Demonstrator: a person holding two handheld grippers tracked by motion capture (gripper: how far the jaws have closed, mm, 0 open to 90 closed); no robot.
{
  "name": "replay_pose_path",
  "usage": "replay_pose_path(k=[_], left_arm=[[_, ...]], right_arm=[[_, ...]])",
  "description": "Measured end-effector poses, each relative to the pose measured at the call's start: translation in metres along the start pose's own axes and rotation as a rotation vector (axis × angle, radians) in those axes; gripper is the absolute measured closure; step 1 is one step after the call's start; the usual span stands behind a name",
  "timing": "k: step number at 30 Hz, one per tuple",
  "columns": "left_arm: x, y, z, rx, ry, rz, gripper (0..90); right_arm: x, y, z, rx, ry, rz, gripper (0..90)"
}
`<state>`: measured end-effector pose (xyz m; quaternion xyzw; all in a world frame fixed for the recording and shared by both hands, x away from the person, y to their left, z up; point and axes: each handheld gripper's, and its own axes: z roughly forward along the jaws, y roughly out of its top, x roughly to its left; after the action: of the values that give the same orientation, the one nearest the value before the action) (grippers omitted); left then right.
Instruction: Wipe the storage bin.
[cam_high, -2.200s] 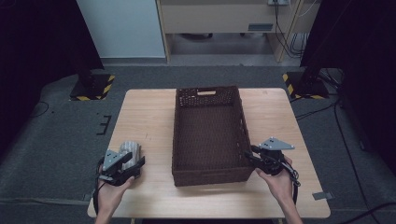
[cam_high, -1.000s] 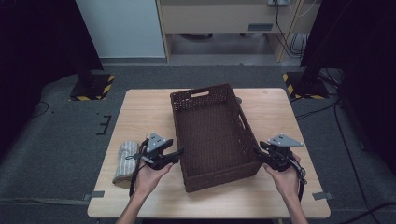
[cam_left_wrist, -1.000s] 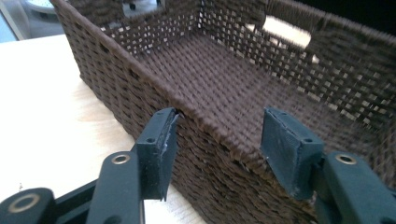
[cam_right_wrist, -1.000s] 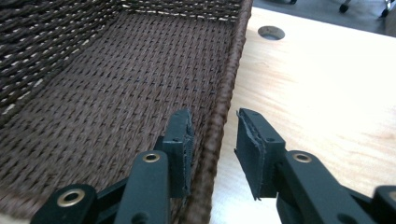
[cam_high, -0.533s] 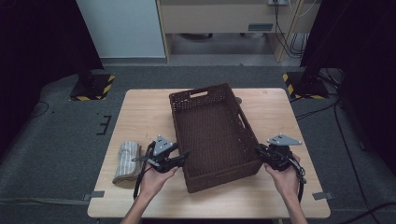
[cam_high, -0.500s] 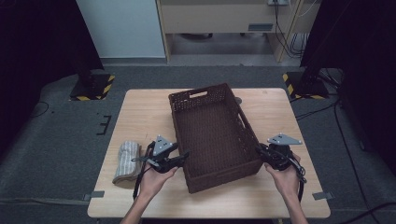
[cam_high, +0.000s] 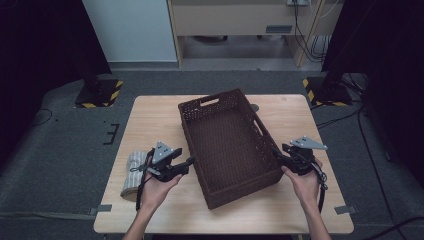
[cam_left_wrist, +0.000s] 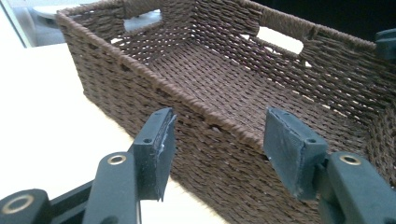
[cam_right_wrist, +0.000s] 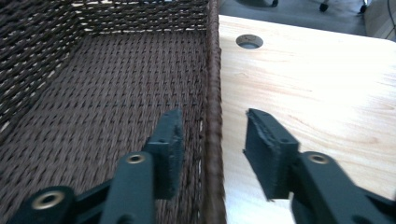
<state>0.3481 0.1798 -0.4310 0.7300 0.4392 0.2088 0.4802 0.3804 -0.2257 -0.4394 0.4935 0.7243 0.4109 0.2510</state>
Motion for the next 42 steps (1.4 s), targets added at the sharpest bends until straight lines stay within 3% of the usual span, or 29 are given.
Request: replay_pose_path(k=[2,4,11,15,34,39,42], left_arm=[[0.003,0.0,-0.002,-0.004,0.005,-0.006,42.1],[0.006,0.001,-0.004,-0.01,0.01,-0.015,42.2],[0.012,0.001,-0.005,-0.012,0.022,-0.033,42.1],[0.013,0.0,-0.006,-0.01,0.022,-0.035,42.1],[0.023,-0.002,-0.005,0.0,0.033,-0.06,41.9],[0.025,-0.002,-0.006,0.001,0.035,-0.067,41.9],[0.027,-0.003,-0.006,0.004,0.038,-0.074,41.9]], right_arm=[[0.002,0.002,0.007,0.022,-0.013,-0.004,54.7],[0.001,0.003,0.008,0.01,-0.021,0.008,53.8],[0.0,0.005,0.009,-0.033,0.002,0.031,52.4],[0.002,0.005,0.017,-0.021,0.008,0.039,51.8],[0.005,0.009,0.032,0.059,-0.007,0.02,63.7],[0.004,0.008,0.037,0.089,-0.013,-0.003,73.5],[0.004,0.007,0.036,0.093,-0.014,0.011,77.9]])
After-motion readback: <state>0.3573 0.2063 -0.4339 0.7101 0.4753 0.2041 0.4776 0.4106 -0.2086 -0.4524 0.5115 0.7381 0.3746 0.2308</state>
